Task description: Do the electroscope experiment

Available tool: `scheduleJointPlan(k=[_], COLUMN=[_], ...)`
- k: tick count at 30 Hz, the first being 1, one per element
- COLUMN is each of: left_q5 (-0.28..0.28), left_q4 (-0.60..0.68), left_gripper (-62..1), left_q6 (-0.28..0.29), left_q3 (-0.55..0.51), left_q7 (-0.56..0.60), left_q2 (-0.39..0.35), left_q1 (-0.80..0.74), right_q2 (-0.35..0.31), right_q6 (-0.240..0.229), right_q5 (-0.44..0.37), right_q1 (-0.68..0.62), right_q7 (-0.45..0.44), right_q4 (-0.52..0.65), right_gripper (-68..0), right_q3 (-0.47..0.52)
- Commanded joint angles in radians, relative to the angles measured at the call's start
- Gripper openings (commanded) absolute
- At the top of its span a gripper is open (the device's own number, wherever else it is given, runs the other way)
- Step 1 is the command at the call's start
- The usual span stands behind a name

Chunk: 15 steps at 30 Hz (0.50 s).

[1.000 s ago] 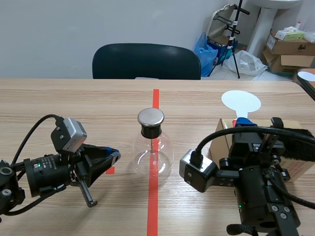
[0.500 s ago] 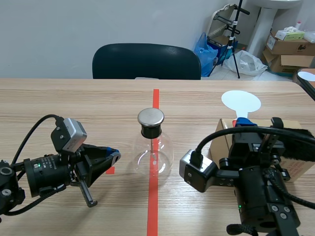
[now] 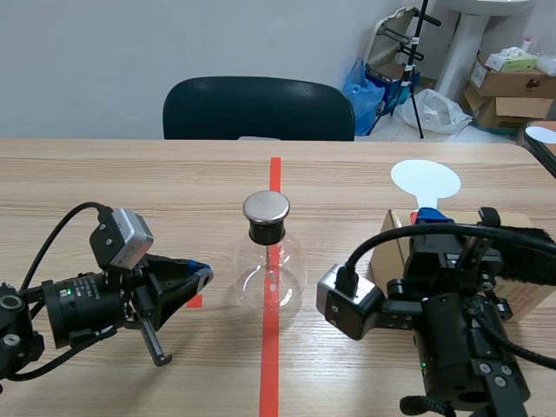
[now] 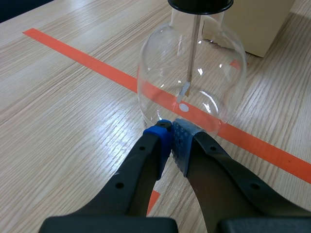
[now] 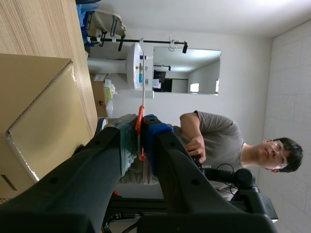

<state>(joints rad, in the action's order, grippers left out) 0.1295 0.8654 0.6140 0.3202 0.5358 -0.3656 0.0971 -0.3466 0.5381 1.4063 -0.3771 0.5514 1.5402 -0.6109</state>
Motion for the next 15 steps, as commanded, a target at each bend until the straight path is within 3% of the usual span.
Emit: scheduleJointPlan(k=[1, 6, 15], left_q5=[-0.014, -0.014, -0.014], left_q4=[0.017, 0.017, 0.017], left_gripper=[-57.7, -57.7, -57.7], left_q6=[0.002, 0.002, 0.002], left_q3=[-0.006, -0.006, -0.006], left_q7=[0.021, 0.021, 0.021], left_q2=[0.005, 0.005, 0.005], left_q1=[0.005, 0.005, 0.005], right_q2=[-0.011, -0.011, -0.011], right_q6=[0.014, 0.014, 0.014], right_q5=[0.005, 0.005, 0.005], right_q1=[0.014, 0.014, 0.014], right_q7=[0.002, -0.035, -0.195], right_q4=[0.005, 0.005, 0.005], right_gripper=[-66.5, -66.5, -66.5], right_q3=[0.004, 0.004, 0.004])
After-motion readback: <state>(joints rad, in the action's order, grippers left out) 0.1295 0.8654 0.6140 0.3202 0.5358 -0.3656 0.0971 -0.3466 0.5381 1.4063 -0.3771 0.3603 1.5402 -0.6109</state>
